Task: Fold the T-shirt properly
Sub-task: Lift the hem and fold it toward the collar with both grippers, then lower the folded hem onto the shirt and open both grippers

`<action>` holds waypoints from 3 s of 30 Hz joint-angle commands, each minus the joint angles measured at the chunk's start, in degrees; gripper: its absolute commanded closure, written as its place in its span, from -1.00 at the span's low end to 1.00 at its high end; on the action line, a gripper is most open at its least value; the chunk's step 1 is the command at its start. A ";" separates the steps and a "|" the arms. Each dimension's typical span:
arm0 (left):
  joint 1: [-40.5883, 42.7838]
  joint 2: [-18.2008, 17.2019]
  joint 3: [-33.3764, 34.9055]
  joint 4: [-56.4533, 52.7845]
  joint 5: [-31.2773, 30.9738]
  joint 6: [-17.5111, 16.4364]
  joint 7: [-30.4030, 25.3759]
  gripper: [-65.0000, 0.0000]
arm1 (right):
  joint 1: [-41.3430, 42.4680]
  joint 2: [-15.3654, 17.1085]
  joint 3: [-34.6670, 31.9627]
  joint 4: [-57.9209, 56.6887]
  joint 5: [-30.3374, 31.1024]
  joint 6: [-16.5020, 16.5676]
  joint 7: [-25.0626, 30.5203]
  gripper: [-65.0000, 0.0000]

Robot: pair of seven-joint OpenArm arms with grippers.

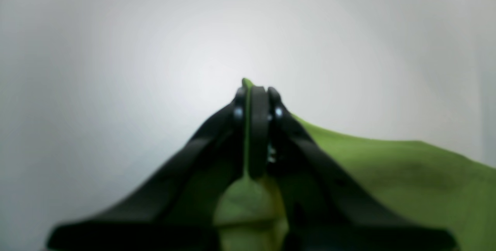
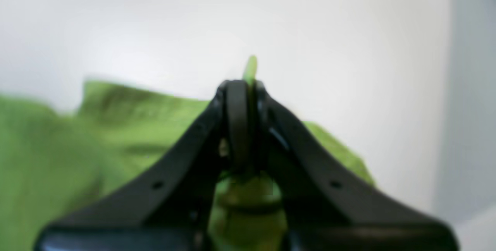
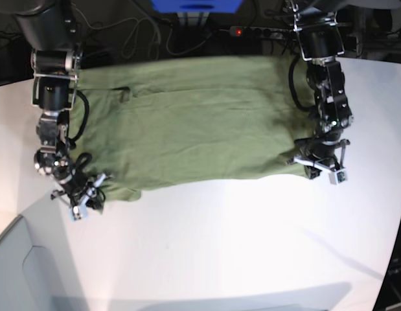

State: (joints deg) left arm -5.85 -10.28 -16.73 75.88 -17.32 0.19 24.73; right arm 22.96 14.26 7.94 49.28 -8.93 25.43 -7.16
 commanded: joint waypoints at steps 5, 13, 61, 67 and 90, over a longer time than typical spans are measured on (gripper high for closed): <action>0.18 0.31 -0.28 3.38 -0.48 -0.14 -1.21 1.00 | -5.69 0.20 7.22 14.24 1.41 0.20 -1.50 1.00; 4.48 1.71 -0.63 10.50 -0.57 -0.23 -1.39 1.00 | -13.95 0.20 8.71 28.22 1.50 0.20 -3.52 1.00; 18.90 1.62 0.60 16.83 -0.39 -0.23 -15.72 1.00 | -40.24 -3.76 16.01 47.12 1.50 0.37 -2.91 1.00; 21.10 1.80 0.86 18.67 -0.39 -0.23 -15.72 1.00 | -41.11 -3.84 16.01 47.12 1.50 0.37 -2.91 1.00; 24.97 1.89 1.04 19.46 -0.57 -0.14 -15.28 0.83 | -41.82 -3.84 15.66 46.59 1.50 0.37 -2.91 1.00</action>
State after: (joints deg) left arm 19.18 -8.08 -15.55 94.00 -17.58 0.03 10.87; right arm -18.98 9.82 23.44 95.04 -8.34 25.80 -11.64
